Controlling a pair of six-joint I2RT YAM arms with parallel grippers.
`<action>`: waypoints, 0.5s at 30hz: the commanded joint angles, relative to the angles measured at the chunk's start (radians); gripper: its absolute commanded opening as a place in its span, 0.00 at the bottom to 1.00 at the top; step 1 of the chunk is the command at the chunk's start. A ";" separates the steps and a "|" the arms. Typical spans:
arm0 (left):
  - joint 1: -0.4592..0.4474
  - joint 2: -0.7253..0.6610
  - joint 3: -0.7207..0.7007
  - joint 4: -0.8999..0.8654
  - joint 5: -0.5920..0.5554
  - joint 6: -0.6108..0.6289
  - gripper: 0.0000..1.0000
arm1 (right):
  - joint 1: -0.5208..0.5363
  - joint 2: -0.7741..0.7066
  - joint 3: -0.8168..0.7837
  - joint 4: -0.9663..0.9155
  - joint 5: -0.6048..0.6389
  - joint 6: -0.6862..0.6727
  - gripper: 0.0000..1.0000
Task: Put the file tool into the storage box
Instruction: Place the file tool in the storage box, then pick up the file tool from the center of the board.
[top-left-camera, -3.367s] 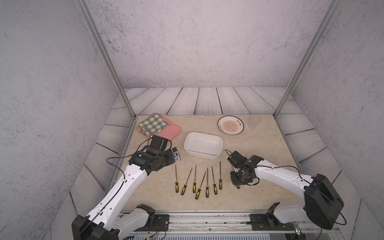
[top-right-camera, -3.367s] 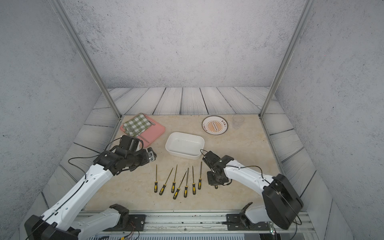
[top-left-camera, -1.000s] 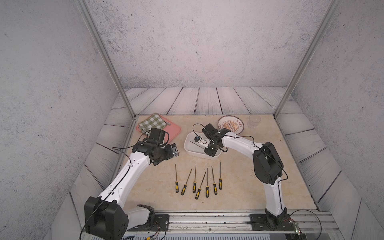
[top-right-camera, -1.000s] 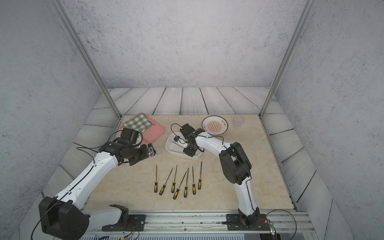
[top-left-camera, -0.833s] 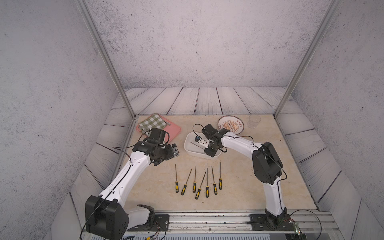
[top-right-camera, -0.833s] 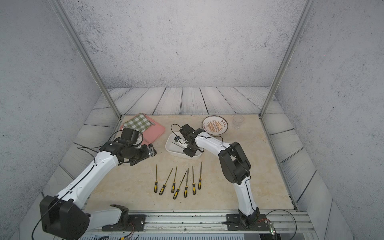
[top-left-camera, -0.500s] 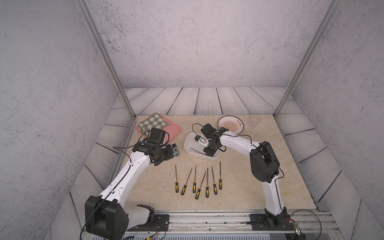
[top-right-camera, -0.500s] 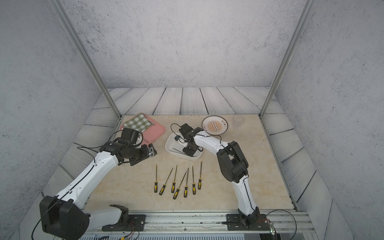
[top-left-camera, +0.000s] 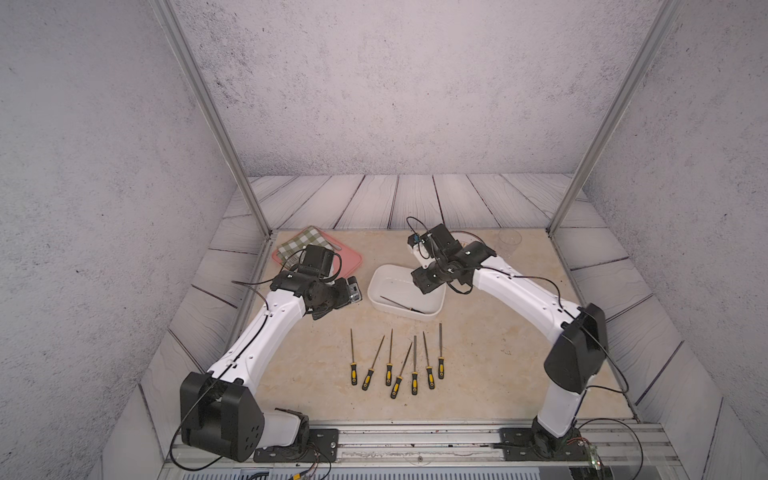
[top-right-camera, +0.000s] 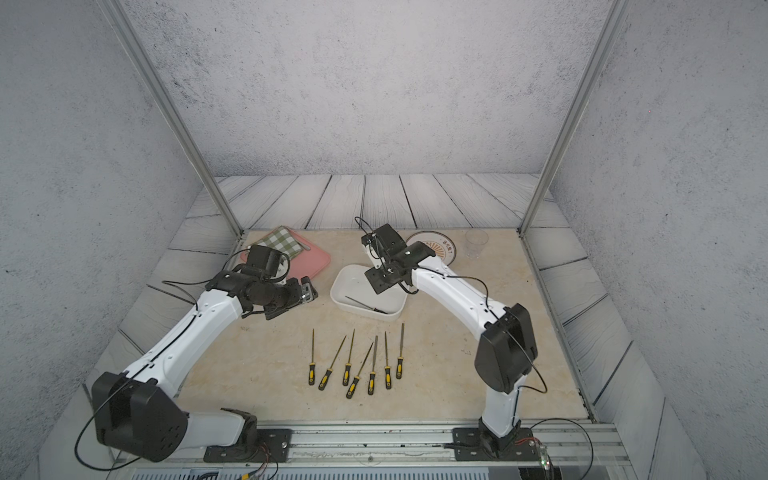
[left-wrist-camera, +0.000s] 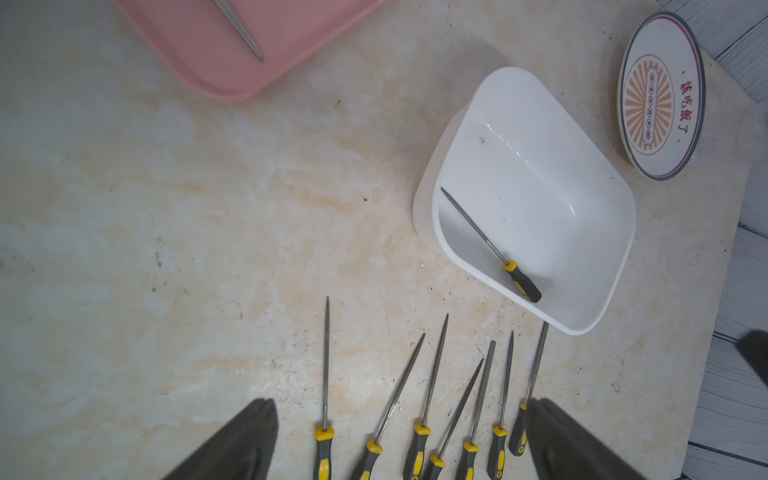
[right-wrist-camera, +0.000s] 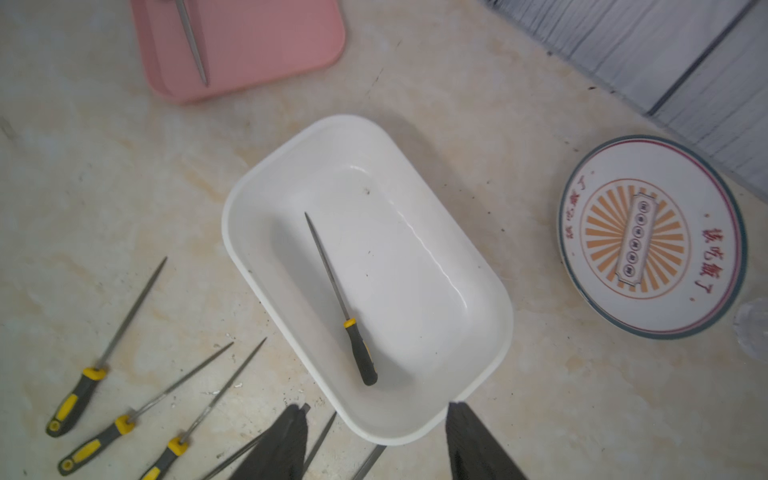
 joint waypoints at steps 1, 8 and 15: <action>0.011 0.057 0.024 0.057 0.020 0.026 0.98 | -0.002 -0.120 -0.139 0.005 0.103 0.237 0.59; 0.009 0.177 0.175 -0.022 0.064 -0.007 0.98 | -0.002 -0.346 -0.463 0.088 0.021 0.421 0.61; 0.009 0.163 0.115 -0.053 0.047 -0.080 0.98 | -0.002 -0.389 -0.651 0.027 -0.146 0.527 0.62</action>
